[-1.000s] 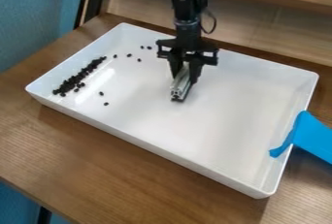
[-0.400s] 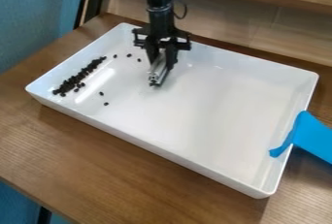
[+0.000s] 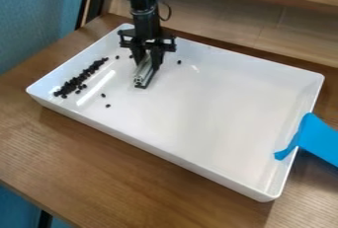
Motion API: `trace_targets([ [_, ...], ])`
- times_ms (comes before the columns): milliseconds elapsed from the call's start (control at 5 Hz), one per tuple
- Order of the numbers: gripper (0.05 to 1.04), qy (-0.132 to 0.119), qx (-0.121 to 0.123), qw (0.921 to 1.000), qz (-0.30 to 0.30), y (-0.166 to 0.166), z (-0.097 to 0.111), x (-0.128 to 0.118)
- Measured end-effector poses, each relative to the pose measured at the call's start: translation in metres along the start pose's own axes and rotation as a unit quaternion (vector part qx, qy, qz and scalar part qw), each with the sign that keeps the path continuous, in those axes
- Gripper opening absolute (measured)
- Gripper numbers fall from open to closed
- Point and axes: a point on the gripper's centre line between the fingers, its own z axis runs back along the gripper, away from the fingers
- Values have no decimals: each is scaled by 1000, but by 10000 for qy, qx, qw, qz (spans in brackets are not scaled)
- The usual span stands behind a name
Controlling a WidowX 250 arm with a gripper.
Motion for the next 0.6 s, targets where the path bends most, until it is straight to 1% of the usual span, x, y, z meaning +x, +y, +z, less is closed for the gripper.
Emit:
trace_targets([
  [200, 387, -107, 89, 9999, -23, 3, -1, 3],
  [600, 387, -80, 144, 9998, 149, 15, -1, 18],
])
